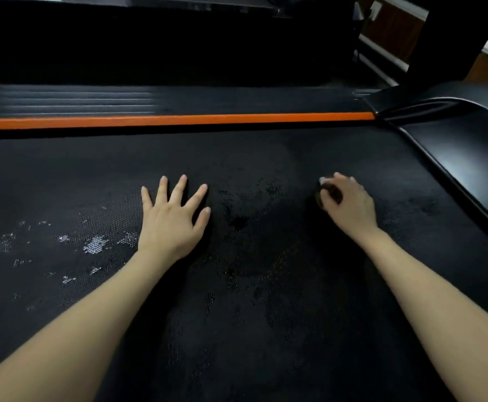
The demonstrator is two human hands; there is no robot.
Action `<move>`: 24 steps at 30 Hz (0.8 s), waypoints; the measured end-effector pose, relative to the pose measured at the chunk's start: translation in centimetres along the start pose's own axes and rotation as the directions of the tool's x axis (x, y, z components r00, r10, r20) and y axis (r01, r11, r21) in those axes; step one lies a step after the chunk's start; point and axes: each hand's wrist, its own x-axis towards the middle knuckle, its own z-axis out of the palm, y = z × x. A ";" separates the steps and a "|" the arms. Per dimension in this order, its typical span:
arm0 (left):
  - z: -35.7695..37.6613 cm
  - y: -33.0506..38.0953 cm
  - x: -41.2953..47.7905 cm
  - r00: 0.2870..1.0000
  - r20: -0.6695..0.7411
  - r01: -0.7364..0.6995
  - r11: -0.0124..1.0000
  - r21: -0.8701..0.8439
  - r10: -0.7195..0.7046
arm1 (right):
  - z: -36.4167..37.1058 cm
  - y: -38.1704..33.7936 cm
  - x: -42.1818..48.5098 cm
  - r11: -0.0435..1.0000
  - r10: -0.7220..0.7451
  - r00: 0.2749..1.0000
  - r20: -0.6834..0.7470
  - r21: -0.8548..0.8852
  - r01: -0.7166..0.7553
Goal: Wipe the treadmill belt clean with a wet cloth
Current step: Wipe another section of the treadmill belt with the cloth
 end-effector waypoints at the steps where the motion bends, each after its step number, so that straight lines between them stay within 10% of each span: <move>1: 0.0 0.0 0.0 1.000 0.003 0.005 1.000 0.001 -0.005 | 0.4 -0.6 1.4 0.996 0.085 0.995 -0.052 -0.002 -0.086; 4: 0.1 0.0 0.1 1.000 0.009 0.014 1.000 0.020 -0.014 | 2.4 -5.1 2.8 0.996 0.085 0.994 -0.070 -0.019 -0.086; 8: 0.2 -0.1 0.1 1.000 -0.022 0.008 1.000 0.001 -0.007 | 5.7 -11.0 -3.6 0.904 -0.423 0.896 0.135 0.127 0.408; 11: 0.3 -0.3 -0.1 0.999 -0.031 0.007 1.000 -0.005 -0.007 | 4.1 -8.4 -3.4 0.844 -0.535 0.819 0.208 0.169 0.509; 14: 0.4 -0.1 -0.1 0.999 -0.041 0.012 1.000 -0.011 -0.012 | 2.7 -3.3 2.3 0.974 -0.218 0.976 0.022 0.065 0.216; 18: 0.3 0.1 0.1 1.000 -0.027 0.016 1.000 0.000 -0.016 | 3.9 -5.0 6.4 0.996 0.091 0.993 -0.075 0.005 -0.091; 24: 0.3 -0.3 0.0 0.999 -0.031 0.008 1.000 -0.005 -0.008 | 6.4 -12.2 -0.2 0.876 -0.481 0.860 0.168 0.137 0.463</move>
